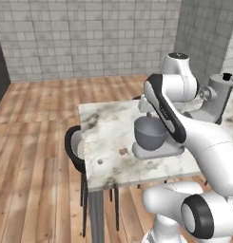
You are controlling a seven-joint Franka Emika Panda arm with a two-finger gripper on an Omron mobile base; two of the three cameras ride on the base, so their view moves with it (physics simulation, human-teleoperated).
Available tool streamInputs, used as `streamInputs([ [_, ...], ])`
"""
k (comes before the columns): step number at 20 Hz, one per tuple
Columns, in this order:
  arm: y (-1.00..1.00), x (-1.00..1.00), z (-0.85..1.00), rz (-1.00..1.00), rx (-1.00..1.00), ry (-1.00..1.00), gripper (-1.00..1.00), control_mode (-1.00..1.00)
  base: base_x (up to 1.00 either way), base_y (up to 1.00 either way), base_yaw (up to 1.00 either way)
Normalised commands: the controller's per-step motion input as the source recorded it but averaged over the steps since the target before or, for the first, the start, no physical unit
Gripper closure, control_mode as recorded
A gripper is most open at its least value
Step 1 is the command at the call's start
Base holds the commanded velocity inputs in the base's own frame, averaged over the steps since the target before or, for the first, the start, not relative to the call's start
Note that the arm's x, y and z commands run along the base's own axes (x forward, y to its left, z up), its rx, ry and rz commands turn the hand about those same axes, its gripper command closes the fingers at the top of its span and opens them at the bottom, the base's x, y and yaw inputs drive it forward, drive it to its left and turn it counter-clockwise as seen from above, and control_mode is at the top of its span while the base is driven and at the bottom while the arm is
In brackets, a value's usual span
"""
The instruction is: Add butter and sugar cubes to the stand mixer bowl and then turn on the stand mixer to begin making frosting.
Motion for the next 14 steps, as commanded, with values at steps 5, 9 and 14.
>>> streamInputs([
  [5, 0.00, 0.00, 0.00, 0.00, 0.00, 0.00, -1.00, 1.00, -0.12, 0.38, 0.00],
  [9, 0.22, -0.11, 0.00, 0.00, 0.00, 0.00, -1.00, -1.00, -0.03, 0.07, 0.00],
  [14, 0.15, -0.16, 0.00, 0.00, 0.00, 0.00, -1.00, -1.00, 0.00, 0.00, 0.00],
])
